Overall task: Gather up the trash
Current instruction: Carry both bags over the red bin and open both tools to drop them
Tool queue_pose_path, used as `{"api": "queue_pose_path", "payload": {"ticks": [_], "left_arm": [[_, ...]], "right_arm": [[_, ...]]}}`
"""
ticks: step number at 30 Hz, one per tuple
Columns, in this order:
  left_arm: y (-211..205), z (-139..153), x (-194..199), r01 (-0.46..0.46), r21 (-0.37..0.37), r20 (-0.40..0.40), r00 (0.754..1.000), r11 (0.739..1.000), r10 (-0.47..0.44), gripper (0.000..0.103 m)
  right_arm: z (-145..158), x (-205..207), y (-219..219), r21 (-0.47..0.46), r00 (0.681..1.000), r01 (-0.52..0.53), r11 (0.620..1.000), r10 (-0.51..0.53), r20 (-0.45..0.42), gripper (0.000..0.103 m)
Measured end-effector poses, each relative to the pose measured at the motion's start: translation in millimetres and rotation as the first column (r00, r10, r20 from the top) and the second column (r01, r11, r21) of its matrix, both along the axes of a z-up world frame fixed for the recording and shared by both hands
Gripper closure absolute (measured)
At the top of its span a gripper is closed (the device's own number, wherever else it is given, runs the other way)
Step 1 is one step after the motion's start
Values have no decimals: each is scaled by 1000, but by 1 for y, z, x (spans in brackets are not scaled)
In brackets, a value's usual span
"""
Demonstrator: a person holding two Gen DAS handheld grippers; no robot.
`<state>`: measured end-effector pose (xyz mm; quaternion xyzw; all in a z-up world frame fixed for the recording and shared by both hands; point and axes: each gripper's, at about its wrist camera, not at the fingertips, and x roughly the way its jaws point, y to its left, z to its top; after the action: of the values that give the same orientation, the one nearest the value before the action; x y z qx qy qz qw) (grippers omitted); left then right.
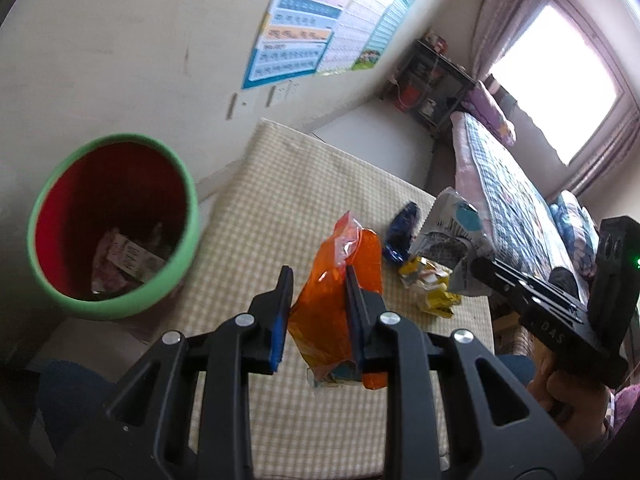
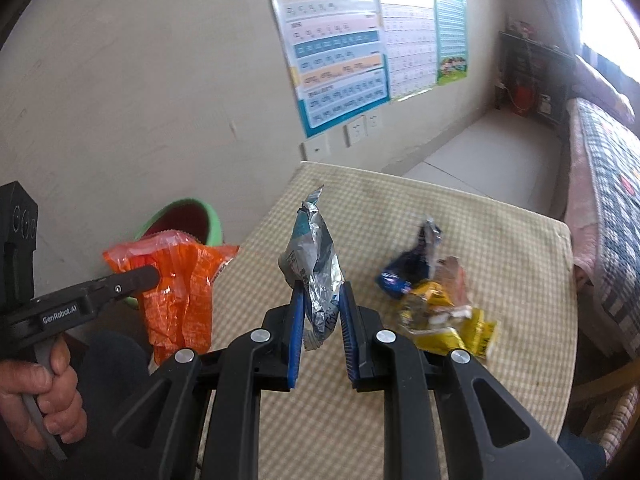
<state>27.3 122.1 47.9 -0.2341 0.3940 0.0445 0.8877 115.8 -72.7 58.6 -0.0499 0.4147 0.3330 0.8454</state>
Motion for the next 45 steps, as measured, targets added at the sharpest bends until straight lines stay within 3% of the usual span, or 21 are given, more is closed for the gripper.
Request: {"api": "queue_pose_path", "payload": {"ticks": [12, 24, 36, 45], "left_arm": [[79, 10, -27, -152, 12, 30, 988, 988, 151, 79], [159, 10, -61, -293, 44, 28, 956, 955, 292, 79], [208, 4, -58, -338, 64, 41, 941, 939, 336, 79], [227, -18, -45, -343, 50, 1, 939, 938, 343, 78]], "right_arm": [[12, -8, 90, -1, 988, -154, 988, 154, 24, 86], [10, -24, 186, 22, 959, -285, 958, 285, 11, 86], [-22, -22, 257, -4, 936, -350, 937, 350, -37, 86], [-52, -9, 281, -30, 930, -364, 931, 361, -77, 86]]}}
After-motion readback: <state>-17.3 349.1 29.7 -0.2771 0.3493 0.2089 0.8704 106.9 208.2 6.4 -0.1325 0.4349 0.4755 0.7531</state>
